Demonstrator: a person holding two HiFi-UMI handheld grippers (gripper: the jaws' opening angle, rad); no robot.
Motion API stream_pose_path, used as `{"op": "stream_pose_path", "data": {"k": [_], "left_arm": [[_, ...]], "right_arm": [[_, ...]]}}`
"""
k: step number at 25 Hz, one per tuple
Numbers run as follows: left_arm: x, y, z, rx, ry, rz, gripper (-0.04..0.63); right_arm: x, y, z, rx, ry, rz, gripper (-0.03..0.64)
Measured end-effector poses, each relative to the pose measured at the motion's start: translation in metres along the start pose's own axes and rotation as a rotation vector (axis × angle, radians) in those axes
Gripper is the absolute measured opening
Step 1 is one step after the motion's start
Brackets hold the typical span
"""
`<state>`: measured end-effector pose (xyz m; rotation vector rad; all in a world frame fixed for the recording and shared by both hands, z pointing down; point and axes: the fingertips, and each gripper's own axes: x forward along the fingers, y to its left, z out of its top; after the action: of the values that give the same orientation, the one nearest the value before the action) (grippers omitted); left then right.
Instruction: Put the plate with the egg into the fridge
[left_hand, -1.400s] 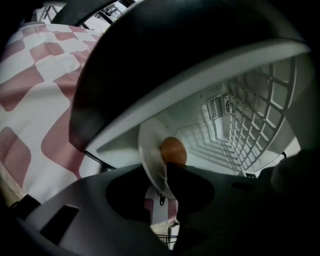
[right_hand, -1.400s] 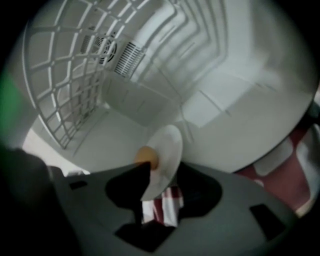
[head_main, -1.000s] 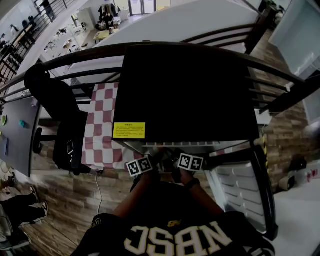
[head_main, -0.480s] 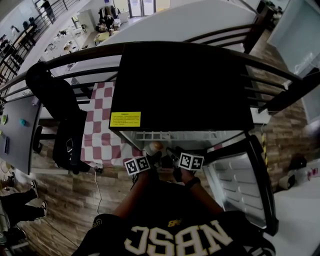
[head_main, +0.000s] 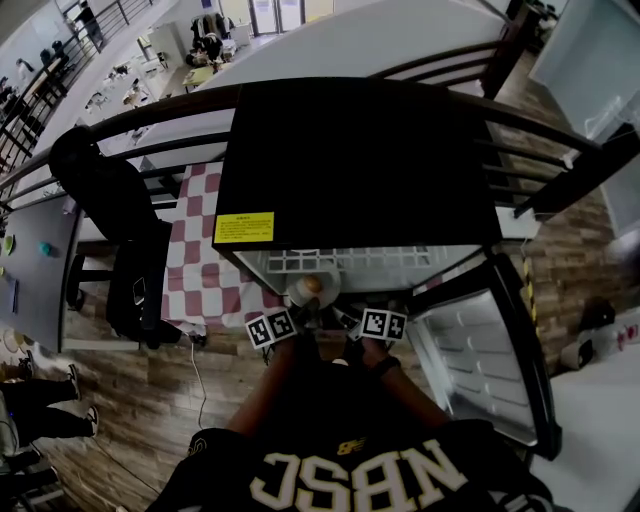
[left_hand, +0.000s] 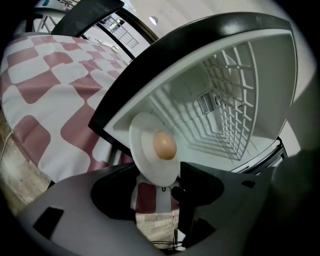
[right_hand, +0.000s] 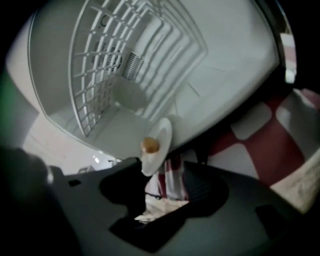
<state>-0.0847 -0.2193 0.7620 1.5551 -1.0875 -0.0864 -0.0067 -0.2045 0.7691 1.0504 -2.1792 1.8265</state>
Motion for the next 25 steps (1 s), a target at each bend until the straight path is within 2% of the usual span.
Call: {"op": "stream_pose_path", "data": {"k": [5, 7, 10, 17, 25], "left_arm": [[-0.002, 0.001, 0.001, -0.005, -0.007, -0.009, 0.279], [-0.002, 0.001, 0.001, -0.006, -0.006, -0.012, 0.279], [-0.002, 0.000, 0.001, -0.012, 0.001, -0.021, 0.279], [-0.002, 0.002, 0.003, -0.010, 0.019, -0.025, 0.279], [-0.001, 0.001, 0.005, -0.010, 0.036, -0.040, 0.279]], "right_arm": [[0.011, 0.006, -0.023, 0.255, -0.003, 0.131, 0.202], [0.017, 0.013, -0.025, 0.331, -0.028, 0.191, 0.155], [0.024, 0.021, -0.026, 0.416, -0.055, 0.259, 0.123], [0.035, 0.028, -0.030, 0.466, -0.054, 0.291, 0.091], [0.044, 0.031, -0.024, 0.499, -0.082, 0.288, 0.069]]}}
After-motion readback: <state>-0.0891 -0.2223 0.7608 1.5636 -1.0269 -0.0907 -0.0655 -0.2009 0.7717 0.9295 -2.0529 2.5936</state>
